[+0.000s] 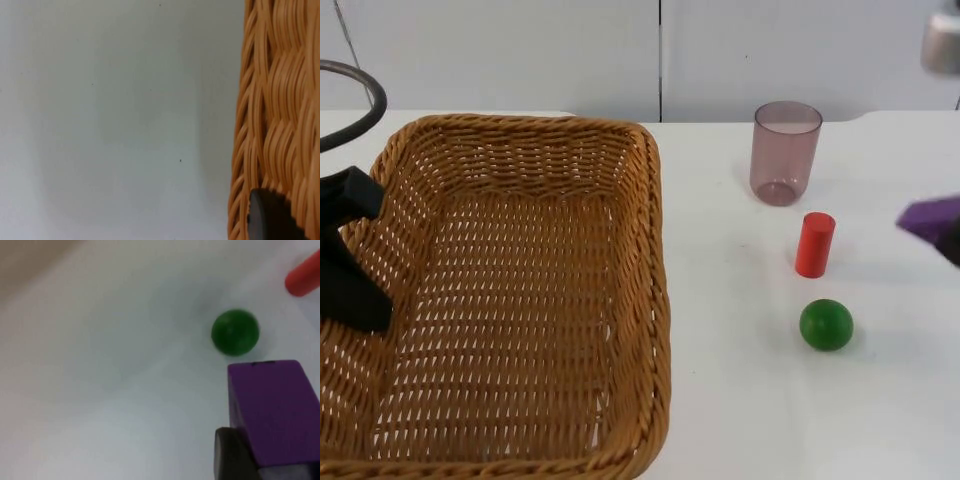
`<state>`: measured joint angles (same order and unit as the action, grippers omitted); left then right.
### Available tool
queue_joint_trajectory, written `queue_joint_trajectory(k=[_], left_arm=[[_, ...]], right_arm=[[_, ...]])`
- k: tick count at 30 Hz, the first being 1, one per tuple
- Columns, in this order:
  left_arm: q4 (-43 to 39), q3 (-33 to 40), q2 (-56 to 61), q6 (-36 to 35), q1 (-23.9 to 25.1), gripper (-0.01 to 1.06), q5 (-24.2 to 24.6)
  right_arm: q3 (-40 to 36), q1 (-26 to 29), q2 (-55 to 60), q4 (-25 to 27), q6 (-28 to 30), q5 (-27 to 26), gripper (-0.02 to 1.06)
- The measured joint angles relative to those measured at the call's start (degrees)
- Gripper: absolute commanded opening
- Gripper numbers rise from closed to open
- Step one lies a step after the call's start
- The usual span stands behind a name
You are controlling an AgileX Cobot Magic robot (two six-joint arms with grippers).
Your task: Pick up the basket with the left hand and place the triangular block into the basket with the right hand.
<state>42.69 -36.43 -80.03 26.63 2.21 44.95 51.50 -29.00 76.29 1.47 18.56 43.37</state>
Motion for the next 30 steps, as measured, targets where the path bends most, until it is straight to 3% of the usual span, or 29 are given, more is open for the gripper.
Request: queue_joint_trajectory(k=[6,11,15,22,26,28,30], left_arm=[[0.0,0.0,0.0,0.0,0.0,0.0,0.0],[0.0,0.0,0.0,0.12,0.0,0.0,0.0],[0.0,0.0,0.0,0.12,0.0,0.0,0.0],[0.0,0.0,0.0,0.12,0.0,0.0,-0.45],[0.0,0.0,0.0,0.12,0.0,0.0,-0.45],[0.0,0.0,0.0,0.12,0.0,0.0,-0.45],[0.0,0.0,0.0,0.12,0.0,0.0,-0.45]], right_arm=[[7.59,-0.65,0.99,1.33,-3.66,0.13,0.0],[17.54,-5.91,7.54,2.37,-4.19,0.7,0.0],[28.71,-12.39,18.58,2.89,-4.65,1.24,0.0],[41.01,-17.87,33.8,3.11,-4.65,1.21,0.0],[43.18,-19.08,38.62,3.27,-4.65,-0.68,0.11],[43.18,-19.34,40.78,3.27,-5.54,-1.21,0.28],[43.18,-19.34,41.28,3.27,-5.96,-1.21,0.51]])
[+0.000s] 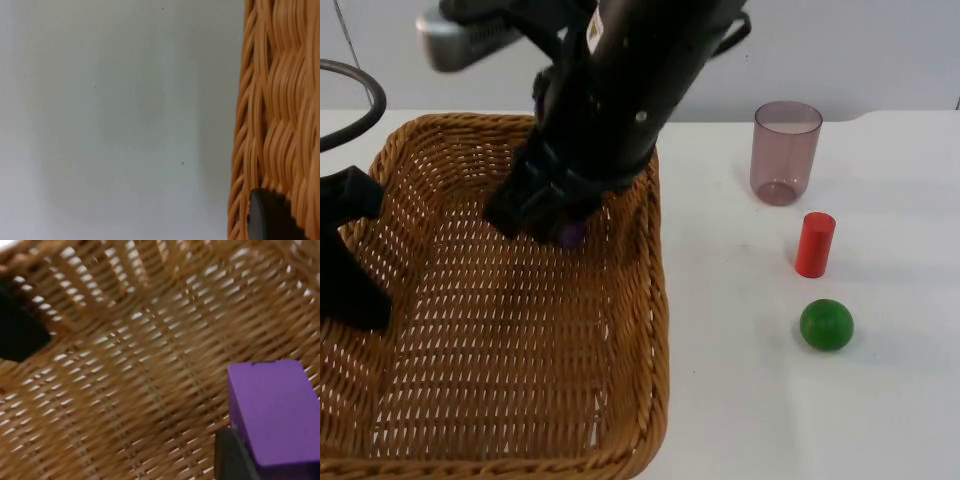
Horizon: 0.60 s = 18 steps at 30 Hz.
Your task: Pick up the basket with the left hand and place the triangular block into the basket with the right hand.
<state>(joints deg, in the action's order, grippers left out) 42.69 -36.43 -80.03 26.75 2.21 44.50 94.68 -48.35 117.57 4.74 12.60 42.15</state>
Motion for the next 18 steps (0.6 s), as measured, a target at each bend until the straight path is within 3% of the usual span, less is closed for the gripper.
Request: queue_joint_trajectory(k=[1,3,6,11,18], left_arm=[[0.0,0.0,0.0,0.0,0.0,0.0,0.0],[0.0,0.0,0.0,0.0,0.0,0.0,0.0],[-0.12,0.0,0.0,0.0,0.0,0.0,0.0],[-0.12,0.0,0.0,0.0,0.0,0.0,0.0],[-0.12,0.0,0.0,0.0,0.0,0.0,0.0]], right_arm=[[0.0,0.0,0.18,0.0,-0.12,0.0,0.51],[0.08,0.0,0.46,0.0,-0.23,-0.03,0.76],[0.12,0.0,0.18,0.0,-0.4,-0.38,0.89],[0.12,0.23,-4.63,-0.92,-0.95,-0.26,0.91],[-1.04,5.01,-23.46,-2.8,-2.8,3.45,0.91]])
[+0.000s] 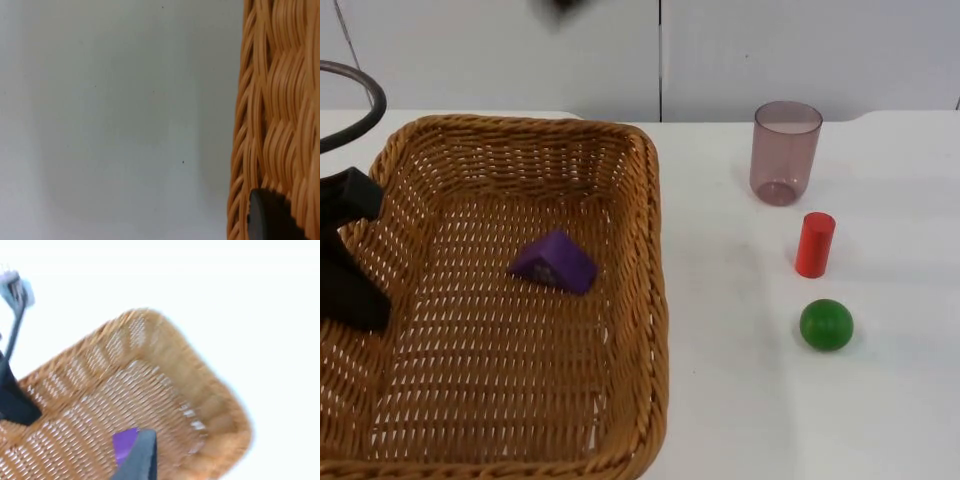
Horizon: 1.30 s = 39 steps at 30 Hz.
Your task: Pick up the basket with the left hand and place the triangular block into the basket with the right hand.
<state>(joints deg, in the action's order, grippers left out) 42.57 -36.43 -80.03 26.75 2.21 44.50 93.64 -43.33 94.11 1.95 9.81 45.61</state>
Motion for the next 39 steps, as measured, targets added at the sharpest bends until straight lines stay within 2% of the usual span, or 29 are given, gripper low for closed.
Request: queue_joint_trajectory(k=[3,6,7,10,15,19,27,32,39], left_arm=[[0.0,0.0,0.0,0.0,0.0,0.0,0.0],[0.0,0.0,0.0,0.0,0.0,0.0,0.0],[0.0,0.0,0.0,0.0,0.0,0.0,0.0],[0.0,0.0,0.0,0.0,0.0,0.0,-0.19],[0.0,0.0,0.0,0.0,0.0,0.0,-1.1],[0.25,0.0,-1.19,0.0,0.0,0.0,-1.83],[3.44,-2.76,-10.85,2.16,-0.4,0.0,-4.05],[5.59,-9.22,-20.79,2.94,-5.19,0.0,-10.68],[6.59,-19.02,-31.11,3.2,-9.86,0.0,-13.38]], right_arm=[[-3.08,0.66,-6.58,-0.27,0.0,-0.04,0.91],[-10.55,0.66,-16.18,-0.27,0.0,-1.1,0.91],[-10.55,0.66,-16.18,-0.27,0.0,-1.1,0.91],[-19.31,0.66,-25.12,-0.16,-1.05,-4.55,0.91],[-26.94,0.66,-32.97,-0.16,-1.51,-8.05,0.91],[-28.56,0.66,-35.44,-0.16,-1.98,-8.43,0.91],[-29.26,0.66,-36.69,-0.16,-2.55,-8.67,0.91],[-29.26,0.66,-36.69,-0.16,-2.64,-8.67,0.91],[-29.26,0.66,-36.69,-0.16,-2.69,-8.56,0.91]])
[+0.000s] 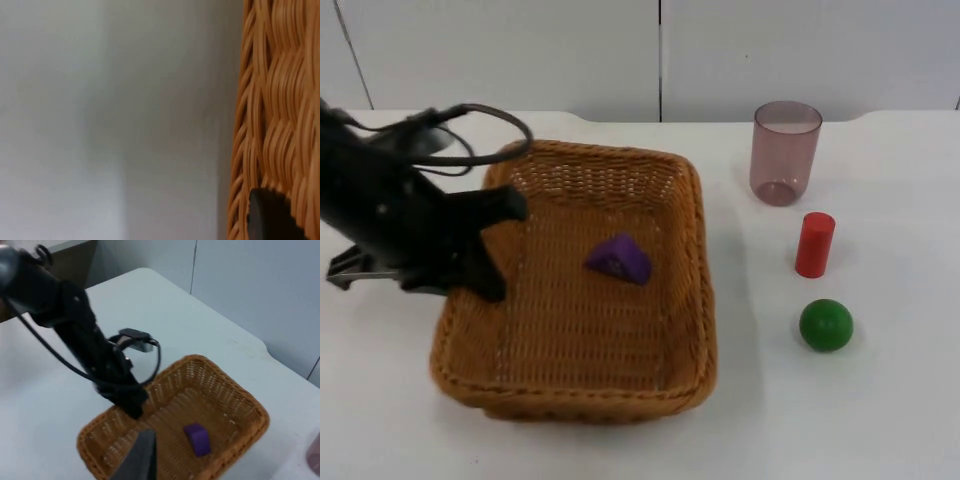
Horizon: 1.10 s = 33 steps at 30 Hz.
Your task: Pick up the basket with the left hand and place the triangular block into the basket with the right hand.
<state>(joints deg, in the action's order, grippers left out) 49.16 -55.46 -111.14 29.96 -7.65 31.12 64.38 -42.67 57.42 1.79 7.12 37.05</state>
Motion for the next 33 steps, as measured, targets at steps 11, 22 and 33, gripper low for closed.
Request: queue_joint_trajectory(k=[11,22,33], left_arm=[[0.74,-3.45,-4.31,0.0,-0.09,0.55,-0.26],[-16.87,-3.47,6.53,-7.73,-0.09,1.05,0.31],[-29.06,-3.47,37.67,-16.86,-0.09,1.05,6.39]], right_arm=[[-0.1,0.0,0.0,0.0,0.0,0.83,0.91],[-0.1,0.0,-0.04,0.0,0.0,-1.0,0.91],[-0.1,0.0,-0.04,-1.37,0.0,-4.31,0.91]])
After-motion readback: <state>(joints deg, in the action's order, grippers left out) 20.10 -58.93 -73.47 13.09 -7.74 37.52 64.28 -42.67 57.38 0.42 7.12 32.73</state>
